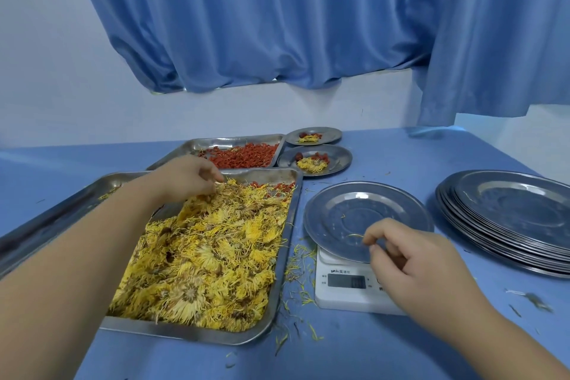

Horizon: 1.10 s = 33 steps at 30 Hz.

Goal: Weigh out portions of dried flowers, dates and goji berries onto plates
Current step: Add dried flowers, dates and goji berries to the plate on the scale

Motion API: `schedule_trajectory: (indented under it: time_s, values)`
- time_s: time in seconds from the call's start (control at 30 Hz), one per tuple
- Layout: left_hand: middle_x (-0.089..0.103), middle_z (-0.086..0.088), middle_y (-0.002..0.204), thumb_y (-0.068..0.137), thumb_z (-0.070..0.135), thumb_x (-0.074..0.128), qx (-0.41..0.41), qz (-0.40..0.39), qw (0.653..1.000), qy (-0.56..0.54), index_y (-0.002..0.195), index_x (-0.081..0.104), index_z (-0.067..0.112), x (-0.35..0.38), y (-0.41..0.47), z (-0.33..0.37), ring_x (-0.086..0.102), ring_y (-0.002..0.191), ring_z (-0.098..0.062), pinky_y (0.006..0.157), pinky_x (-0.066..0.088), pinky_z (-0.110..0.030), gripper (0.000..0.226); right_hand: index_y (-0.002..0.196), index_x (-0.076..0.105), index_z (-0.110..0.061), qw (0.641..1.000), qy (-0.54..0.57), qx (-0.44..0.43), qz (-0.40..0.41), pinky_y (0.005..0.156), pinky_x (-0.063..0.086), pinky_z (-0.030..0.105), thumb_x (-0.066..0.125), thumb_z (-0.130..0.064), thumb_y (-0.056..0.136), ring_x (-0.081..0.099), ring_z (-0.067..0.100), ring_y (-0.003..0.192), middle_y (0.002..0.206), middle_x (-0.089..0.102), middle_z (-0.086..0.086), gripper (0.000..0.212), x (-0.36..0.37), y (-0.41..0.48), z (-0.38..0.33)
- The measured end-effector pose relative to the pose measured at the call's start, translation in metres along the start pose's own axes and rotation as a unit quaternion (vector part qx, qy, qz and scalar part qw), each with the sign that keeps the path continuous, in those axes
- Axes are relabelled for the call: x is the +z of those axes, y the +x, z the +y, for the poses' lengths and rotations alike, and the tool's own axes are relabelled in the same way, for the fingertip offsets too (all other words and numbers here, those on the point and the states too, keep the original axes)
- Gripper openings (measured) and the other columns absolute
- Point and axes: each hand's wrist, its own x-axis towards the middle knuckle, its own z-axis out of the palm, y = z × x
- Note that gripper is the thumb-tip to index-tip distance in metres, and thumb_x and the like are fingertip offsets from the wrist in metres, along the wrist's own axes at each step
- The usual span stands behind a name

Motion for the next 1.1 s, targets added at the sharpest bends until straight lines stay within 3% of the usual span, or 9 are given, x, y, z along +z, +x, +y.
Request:
schedule_trajectory:
  time_s: [0.07,0.23,0.37,0.5,0.67,0.73,0.87,0.97,1.1]
  values:
    - [0.071,0.001,0.091,0.091,0.018,0.064,-0.001,0.002,1.0,-0.008,0.1,0.067,0.029,-0.004,-0.001,0.003,0.069,0.083,-0.024,0.074,0.052,-0.035,0.015,0.077,0.057,-0.029,1.0,0.0,-0.001,0.003,0.05,0.041,0.033,0.063,-0.008,0.081,0.046,0.016,0.052,0.054,0.046,0.0,0.022,0.0,0.0,0.0]
    - [0.064,0.009,0.095,0.089,0.022,0.065,0.037,0.031,0.996,0.077,0.098,0.065,0.031,0.006,-0.001,0.011,0.061,0.086,-0.006,0.072,0.048,-0.025,0.013,0.077,0.058,-0.028,1.0,0.001,-0.004,0.004,0.05,0.036,0.028,0.064,-0.006,0.08,0.044,0.014,0.051,0.05,0.042,-0.006,0.023,-0.001,-0.001,-0.001]
    - [0.068,0.016,0.102,0.091,0.019,0.062,0.059,-0.035,0.992,0.103,0.097,0.074,0.029,0.02,-0.001,0.017,0.062,0.093,-0.002,0.077,0.045,-0.018,0.017,0.077,0.058,-0.028,1.0,-0.01,-0.006,0.0,0.047,0.034,0.028,0.065,-0.006,0.08,0.042,0.011,0.051,0.051,0.042,-0.01,0.022,-0.001,-0.001,-0.003]
    - [0.07,0.0,0.112,0.095,0.017,0.051,0.056,-0.047,0.973,0.219,0.109,0.07,0.017,0.025,0.007,0.018,0.063,0.102,-0.018,0.094,0.05,-0.037,0.024,0.076,0.058,-0.027,1.0,-0.011,-0.01,-0.002,0.046,0.034,0.028,0.065,-0.005,0.079,0.042,0.011,0.052,0.052,0.042,-0.011,0.023,-0.001,-0.002,-0.004]
    - [0.059,-0.002,0.078,0.093,0.03,0.055,0.038,-0.088,0.963,0.252,0.082,0.062,0.01,0.029,0.012,0.021,0.051,0.066,-0.014,0.07,0.046,-0.032,0.023,0.077,0.058,-0.028,1.0,-0.013,-0.008,-0.01,0.047,0.033,0.026,0.065,-0.007,0.08,0.042,0.01,0.052,0.052,0.043,-0.012,0.022,-0.002,-0.002,-0.004]
    - [0.065,-0.008,0.084,0.09,0.031,0.061,0.039,-0.095,0.962,0.255,0.093,0.069,0.009,0.03,0.013,0.022,0.058,0.072,-0.018,0.07,0.047,-0.033,0.024,0.077,0.057,-0.029,1.0,-0.012,-0.009,-0.013,0.046,0.032,0.026,0.064,-0.008,0.08,0.042,0.011,0.051,0.052,0.043,-0.011,0.022,-0.003,-0.002,-0.004]
    - [0.059,0.01,0.095,0.086,0.034,0.069,0.037,-0.077,0.965,0.248,0.121,0.066,0.022,0.023,0.014,0.022,0.057,0.089,-0.011,0.081,0.044,-0.026,0.037,0.078,0.055,-0.03,1.0,-0.013,-0.009,-0.022,0.047,0.033,0.026,0.062,-0.012,0.082,0.043,0.011,0.053,0.053,0.045,-0.012,0.02,-0.003,-0.002,-0.003]
    - [0.062,0.01,0.1,0.086,0.04,0.069,0.039,-0.027,0.977,0.208,0.121,0.065,0.024,0.013,0.015,0.022,0.059,0.089,-0.008,0.077,0.045,-0.025,0.039,0.078,0.056,-0.03,1.0,-0.017,-0.009,-0.024,0.048,0.034,0.027,0.061,-0.013,0.082,0.044,0.012,0.056,0.055,0.047,-0.014,0.018,-0.004,-0.002,-0.004]
    - [0.069,0.009,0.075,0.089,0.047,0.063,0.031,0.021,0.991,0.131,0.099,0.067,0.028,-0.001,0.009,0.028,0.063,0.053,-0.002,0.056,0.045,-0.022,0.022,0.079,0.057,-0.03,1.0,-0.008,-0.011,-0.02,0.05,0.036,0.029,0.06,-0.013,0.082,0.044,0.013,0.057,0.056,0.047,-0.014,0.018,-0.006,-0.002,-0.005]
